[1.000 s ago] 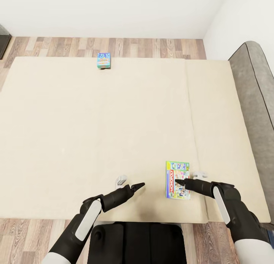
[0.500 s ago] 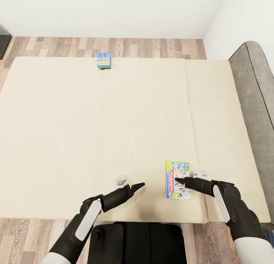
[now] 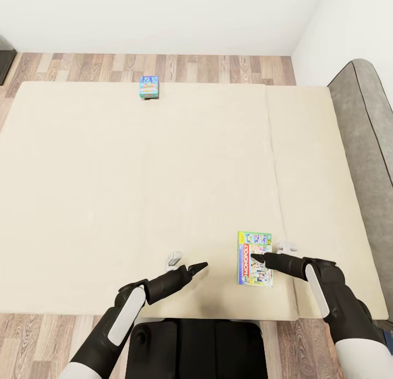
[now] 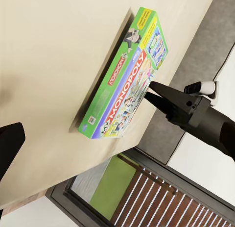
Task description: Put all the toys in the child's room - the three board games (two on the bed and one on the table), the two jigsaw puzzles on the table, and the tennis ball on the table - inside the toy box on the table in the child's room.
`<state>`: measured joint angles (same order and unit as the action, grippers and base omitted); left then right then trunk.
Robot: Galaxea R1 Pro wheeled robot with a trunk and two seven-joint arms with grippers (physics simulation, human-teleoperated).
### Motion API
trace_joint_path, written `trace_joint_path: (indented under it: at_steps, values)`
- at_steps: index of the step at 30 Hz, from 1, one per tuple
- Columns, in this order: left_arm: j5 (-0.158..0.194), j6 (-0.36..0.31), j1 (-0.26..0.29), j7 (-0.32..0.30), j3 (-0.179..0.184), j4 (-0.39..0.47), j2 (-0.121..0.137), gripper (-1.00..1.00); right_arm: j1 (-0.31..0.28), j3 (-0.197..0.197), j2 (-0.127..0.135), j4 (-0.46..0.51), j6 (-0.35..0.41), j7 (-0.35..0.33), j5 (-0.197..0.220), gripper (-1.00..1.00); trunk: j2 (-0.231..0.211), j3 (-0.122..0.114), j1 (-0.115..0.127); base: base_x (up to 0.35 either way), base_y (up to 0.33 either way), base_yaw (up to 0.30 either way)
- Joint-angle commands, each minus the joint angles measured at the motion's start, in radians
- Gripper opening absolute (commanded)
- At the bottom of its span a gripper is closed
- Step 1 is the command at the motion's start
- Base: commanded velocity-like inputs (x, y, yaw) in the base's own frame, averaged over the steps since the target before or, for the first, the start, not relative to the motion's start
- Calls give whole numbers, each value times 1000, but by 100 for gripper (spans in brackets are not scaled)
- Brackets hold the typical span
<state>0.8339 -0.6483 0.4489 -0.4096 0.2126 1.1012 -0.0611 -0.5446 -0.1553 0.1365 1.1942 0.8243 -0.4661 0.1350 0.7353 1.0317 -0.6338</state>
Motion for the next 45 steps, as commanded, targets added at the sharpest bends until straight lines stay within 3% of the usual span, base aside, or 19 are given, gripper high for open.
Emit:
trace_joint_path:
  at_steps: [1, 45]
  values:
    - [5, -7, 0, 0, -1, 0, 0, 100, 0, -1, 0, 1, 7, 1, 8, 100, 1, 1, 0, 0, 0, 0]
    - [5, -7, 0, 0, -1, 0, 0, 100, -2, -1, 0, 0, 7, 1, 8, 100, 1, 1, 0, 0, 25, 0]
